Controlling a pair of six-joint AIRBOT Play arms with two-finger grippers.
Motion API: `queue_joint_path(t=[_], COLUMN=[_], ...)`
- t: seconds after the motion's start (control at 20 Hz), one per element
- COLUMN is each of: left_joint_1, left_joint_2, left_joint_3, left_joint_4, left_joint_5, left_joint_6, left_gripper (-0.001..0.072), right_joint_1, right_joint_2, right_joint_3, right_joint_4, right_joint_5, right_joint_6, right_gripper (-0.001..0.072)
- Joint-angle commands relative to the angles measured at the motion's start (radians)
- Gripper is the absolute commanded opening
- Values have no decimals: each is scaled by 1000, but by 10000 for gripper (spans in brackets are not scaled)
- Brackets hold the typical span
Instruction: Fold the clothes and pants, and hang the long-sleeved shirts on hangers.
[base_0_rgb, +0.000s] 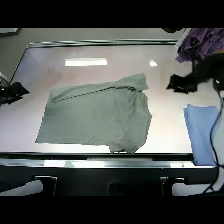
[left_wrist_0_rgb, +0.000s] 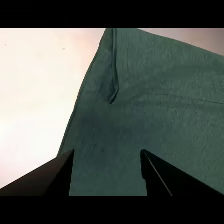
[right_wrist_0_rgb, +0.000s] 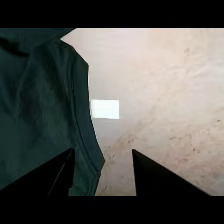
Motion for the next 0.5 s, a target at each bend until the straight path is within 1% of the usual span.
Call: queue_joint_path(t=[0.0,0.1,0.25,0.35,0.45], left_joint_1=[78,80,65,65,66], left_joint_2=[139,167,163,162,159], left_joint_3=[-149,-200,-210,-210,-210], left_joint_4=[-10,-8,-8,-8,-8], left_joint_5=[-17,-10,-10,-8,-9], left_joint_6=[6,7,7,7,7], left_gripper=[479,479,479,479,479], right_joint_1=[-131,-126,-106,-65,14], right_joint_2=[235,340,424,426,426], right_joint_3=[-430,-675,-943,-1050,-1112], right_joint_4=[180,237,318,372,391], right_joint_5=[-26,-14,64,111,185], right_joint_6=[-83,-113,-141,-163,-172], right_gripper=[420,420,420,420,420])
